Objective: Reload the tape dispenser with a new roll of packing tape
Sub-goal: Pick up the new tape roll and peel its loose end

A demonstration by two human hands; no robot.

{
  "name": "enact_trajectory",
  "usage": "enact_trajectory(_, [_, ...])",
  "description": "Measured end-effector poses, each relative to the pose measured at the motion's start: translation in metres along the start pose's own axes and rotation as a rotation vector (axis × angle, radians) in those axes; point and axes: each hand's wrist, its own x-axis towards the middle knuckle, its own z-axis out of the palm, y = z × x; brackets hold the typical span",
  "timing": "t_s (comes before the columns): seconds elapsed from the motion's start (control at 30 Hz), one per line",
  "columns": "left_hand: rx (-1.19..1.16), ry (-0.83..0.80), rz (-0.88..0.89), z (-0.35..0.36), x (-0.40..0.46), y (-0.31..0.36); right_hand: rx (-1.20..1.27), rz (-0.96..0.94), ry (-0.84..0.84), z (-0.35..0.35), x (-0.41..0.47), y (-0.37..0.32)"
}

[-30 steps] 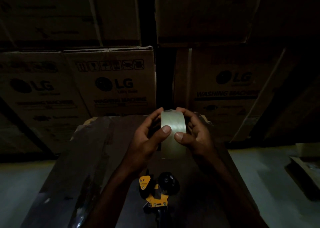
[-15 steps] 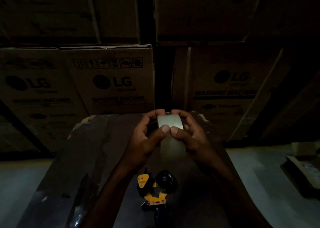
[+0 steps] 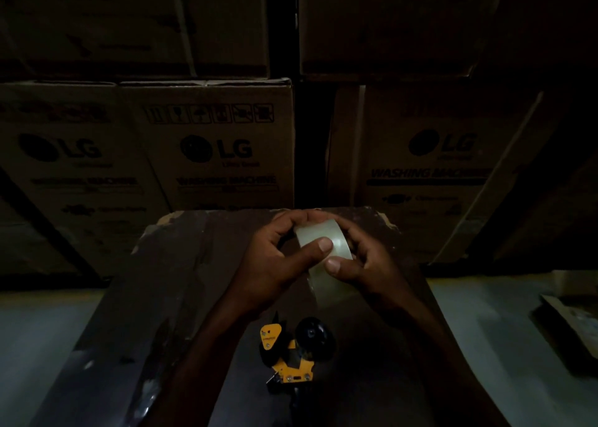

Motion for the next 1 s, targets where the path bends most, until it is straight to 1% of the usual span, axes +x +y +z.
enact_trajectory(0.13, [0.032,0.000,0.027,0.002,0.004,0.000,-0.012,0.010,-0.050,-0.003,0.003,0.000])
enact_trajectory(0.33, [0.027,-0.005,0.001,0.010,0.007,0.002,-0.002,0.016,-0.052,-0.008,0.007,0.003])
enact_trajectory(0.63, [-0.145,-0.008,-0.154,0.016,0.011,0.003,-0.073,0.036,-0.011,-0.016,0.010,0.010])
enact_trajectory(0.8, [-0.156,0.058,-0.172,0.020,0.011,0.000,-0.070,0.049,-0.018,-0.020,0.011,0.009])
enact_trajectory(1.0, [-0.075,0.110,-0.145,0.020,0.010,-0.004,-0.092,0.070,-0.071,-0.025,0.011,0.009])
